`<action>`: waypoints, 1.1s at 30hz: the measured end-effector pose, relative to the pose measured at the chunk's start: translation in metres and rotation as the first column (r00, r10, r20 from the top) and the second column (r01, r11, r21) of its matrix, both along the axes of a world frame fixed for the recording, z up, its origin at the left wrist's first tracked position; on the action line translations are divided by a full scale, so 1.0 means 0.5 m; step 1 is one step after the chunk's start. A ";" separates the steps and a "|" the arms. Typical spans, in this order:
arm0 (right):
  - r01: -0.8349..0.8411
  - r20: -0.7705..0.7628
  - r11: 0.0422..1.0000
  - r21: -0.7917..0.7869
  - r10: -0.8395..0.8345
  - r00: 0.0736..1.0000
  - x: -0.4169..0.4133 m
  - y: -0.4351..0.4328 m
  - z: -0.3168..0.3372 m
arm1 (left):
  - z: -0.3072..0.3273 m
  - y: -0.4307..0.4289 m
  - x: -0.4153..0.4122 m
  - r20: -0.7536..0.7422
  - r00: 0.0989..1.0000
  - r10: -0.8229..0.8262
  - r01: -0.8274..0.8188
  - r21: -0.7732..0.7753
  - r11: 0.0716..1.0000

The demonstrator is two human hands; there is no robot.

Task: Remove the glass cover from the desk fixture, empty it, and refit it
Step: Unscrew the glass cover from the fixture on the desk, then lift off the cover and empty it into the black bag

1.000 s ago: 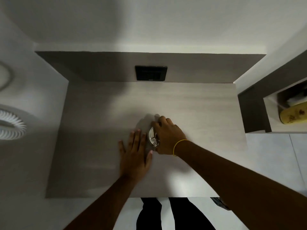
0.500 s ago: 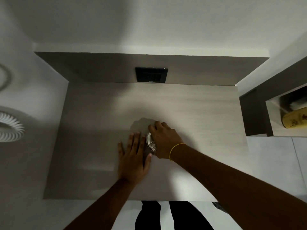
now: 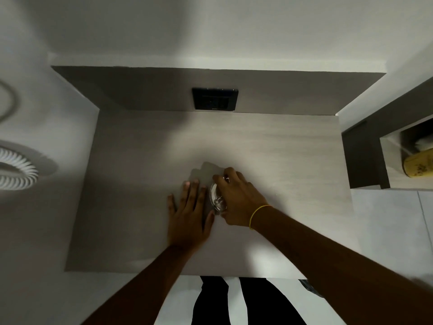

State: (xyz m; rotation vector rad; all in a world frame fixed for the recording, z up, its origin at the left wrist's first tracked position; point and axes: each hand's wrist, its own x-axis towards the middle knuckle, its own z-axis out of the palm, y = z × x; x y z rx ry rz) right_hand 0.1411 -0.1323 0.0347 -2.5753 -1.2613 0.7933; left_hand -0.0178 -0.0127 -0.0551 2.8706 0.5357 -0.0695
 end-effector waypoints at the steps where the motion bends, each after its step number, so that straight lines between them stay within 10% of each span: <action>1: 0.015 -0.009 1.000 0.016 -0.014 1.000 0.003 -0.004 0.004 | 0.000 0.001 0.000 0.002 1.000 0.001 -0.001 -0.006 1.000; 11: 0.338 0.033 0.940 0.053 -0.340 0.940 0.062 -0.174 -0.006 | -0.008 0.004 -0.001 0.032 0.999 -0.013 0.012 0.045 0.999; 33: 0.290 0.065 0.948 0.128 -0.300 0.952 0.031 -0.062 -0.029 | -0.014 0.002 -0.004 0.043 0.999 0.000 -0.001 0.010 1.000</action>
